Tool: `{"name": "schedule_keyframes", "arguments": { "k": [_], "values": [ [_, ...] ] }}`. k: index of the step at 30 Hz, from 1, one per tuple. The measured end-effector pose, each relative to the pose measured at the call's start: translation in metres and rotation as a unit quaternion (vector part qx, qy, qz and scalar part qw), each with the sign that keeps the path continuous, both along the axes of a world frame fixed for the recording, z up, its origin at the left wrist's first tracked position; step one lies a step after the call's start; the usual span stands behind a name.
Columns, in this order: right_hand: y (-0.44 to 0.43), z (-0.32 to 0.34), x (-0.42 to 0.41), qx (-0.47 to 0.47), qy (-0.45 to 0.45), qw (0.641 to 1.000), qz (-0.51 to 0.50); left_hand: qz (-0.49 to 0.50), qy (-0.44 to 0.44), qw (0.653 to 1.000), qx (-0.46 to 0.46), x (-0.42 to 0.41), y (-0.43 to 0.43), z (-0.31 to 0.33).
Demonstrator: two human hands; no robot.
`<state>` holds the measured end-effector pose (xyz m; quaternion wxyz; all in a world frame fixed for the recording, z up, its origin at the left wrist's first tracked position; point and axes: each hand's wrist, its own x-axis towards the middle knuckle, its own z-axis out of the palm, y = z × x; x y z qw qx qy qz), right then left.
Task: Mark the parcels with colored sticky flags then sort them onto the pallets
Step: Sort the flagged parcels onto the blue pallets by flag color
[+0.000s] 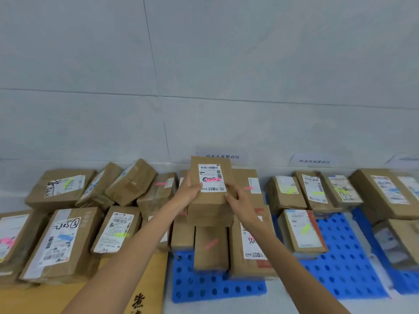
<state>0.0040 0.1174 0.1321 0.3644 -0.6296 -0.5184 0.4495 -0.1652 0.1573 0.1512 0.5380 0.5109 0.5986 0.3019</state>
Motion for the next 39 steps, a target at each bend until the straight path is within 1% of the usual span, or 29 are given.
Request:
{"name": "schedule_keyframes", "arguments": {
  "k": [5, 8, 12, 16, 20, 22, 25, 28, 33, 36, 39],
  "values": [
    [0.02, -0.027, 0.016, 0.044, -0.033, 0.997, 0.051, -0.023, 0.076, 0.997, 0.004, 0.012, 0.014, -0.034],
    [0.024, -0.029, 0.015, 0.061, -0.056, 0.995, 0.056, -0.041, 0.097, 0.994, 0.019, 0.014, 0.017, -0.044],
    [0.031, -0.028, 0.011, 0.075, -0.083, 0.992, 0.048, -0.042, 0.121, 0.991, 0.042, 0.01, 0.022, -0.043],
    [0.028, -0.021, 0.005, 0.054, -0.103, 0.993, 0.037, 0.002, 0.129, 0.991, 0.042, 0.001, 0.015, -0.03],
    [0.027, -0.015, 0.001, 0.041, -0.095, 0.994, 0.037, -0.022, 0.112, 0.993, 0.022, -0.016, 0.013, -0.03],
    [0.028, -0.015, -0.002, 0.032, -0.087, 0.995, 0.044, -0.012, 0.105, 0.994, 0.029, -0.026, 0.012, -0.026],
    [0.028, -0.015, -0.014, 0.027, -0.049, 0.997, 0.058, 0.018, 0.127, 0.99, 0.062, -0.043, 0.015, -0.019],
    [0.028, -0.021, -0.029, 0.023, -0.029, 0.996, 0.076, 0.01, 0.153, 0.986, 0.066, -0.058, 0.019, -0.021],
    [0.031, -0.029, -0.043, 0.038, -0.048, 0.994, 0.092, -0.011, 0.193, 0.98, 0.056, -0.071, 0.02, -0.035],
    [0.037, -0.029, -0.046, 0.044, -0.058, 0.993, 0.096, -0.017, 0.235, 0.97, 0.053, -0.072, 0.02, -0.041],
    [0.039, -0.032, -0.051, 0.057, -0.081, 0.989, 0.113, -0.006, 0.24, 0.969, 0.061, -0.072, 0.02, -0.045]
  ]
}}
